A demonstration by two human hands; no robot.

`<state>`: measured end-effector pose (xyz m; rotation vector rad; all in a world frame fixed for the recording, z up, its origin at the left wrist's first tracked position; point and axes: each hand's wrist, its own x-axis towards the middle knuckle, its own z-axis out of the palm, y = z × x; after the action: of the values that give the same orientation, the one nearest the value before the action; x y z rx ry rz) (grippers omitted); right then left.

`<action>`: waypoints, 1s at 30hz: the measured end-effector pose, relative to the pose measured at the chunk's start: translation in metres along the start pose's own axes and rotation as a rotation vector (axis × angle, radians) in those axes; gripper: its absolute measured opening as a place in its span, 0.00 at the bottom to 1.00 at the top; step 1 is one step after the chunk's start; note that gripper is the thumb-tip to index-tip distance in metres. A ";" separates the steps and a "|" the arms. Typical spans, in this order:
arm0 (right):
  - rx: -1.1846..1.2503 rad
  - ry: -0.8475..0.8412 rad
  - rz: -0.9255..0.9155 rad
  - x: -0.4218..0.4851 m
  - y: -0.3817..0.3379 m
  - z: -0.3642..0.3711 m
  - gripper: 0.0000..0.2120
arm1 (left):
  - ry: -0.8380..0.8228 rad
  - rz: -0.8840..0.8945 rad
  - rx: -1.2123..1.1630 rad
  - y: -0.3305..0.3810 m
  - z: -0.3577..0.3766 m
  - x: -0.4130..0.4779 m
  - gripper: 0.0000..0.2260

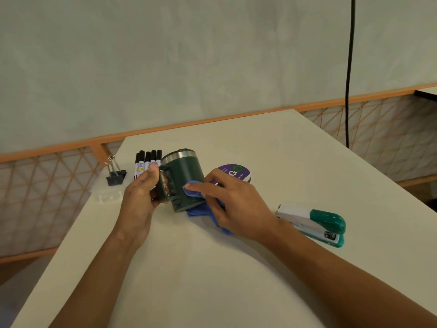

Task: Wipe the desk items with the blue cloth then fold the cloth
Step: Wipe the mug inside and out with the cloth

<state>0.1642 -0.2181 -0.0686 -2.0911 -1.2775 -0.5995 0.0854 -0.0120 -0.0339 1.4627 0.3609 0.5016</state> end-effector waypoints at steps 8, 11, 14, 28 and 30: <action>0.021 0.075 0.015 0.008 0.005 0.006 0.20 | -0.024 0.025 -0.006 0.001 0.004 -0.003 0.15; 0.008 0.072 0.014 0.010 -0.002 0.011 0.19 | -0.016 0.037 0.004 0.002 0.007 -0.004 0.15; -0.012 0.064 -0.030 0.012 -0.001 0.010 0.18 | -0.033 0.051 0.005 0.001 0.005 -0.003 0.17; 0.097 0.170 0.119 0.040 -0.002 0.014 0.18 | -0.023 0.060 0.042 -0.006 0.003 0.002 0.14; 0.075 0.143 0.071 0.031 -0.002 0.016 0.18 | 0.009 0.037 0.000 -0.007 0.003 0.004 0.15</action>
<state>0.1766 -0.1874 -0.0594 -1.9857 -1.1236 -0.6477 0.0909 -0.0124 -0.0401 1.4702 0.3415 0.5385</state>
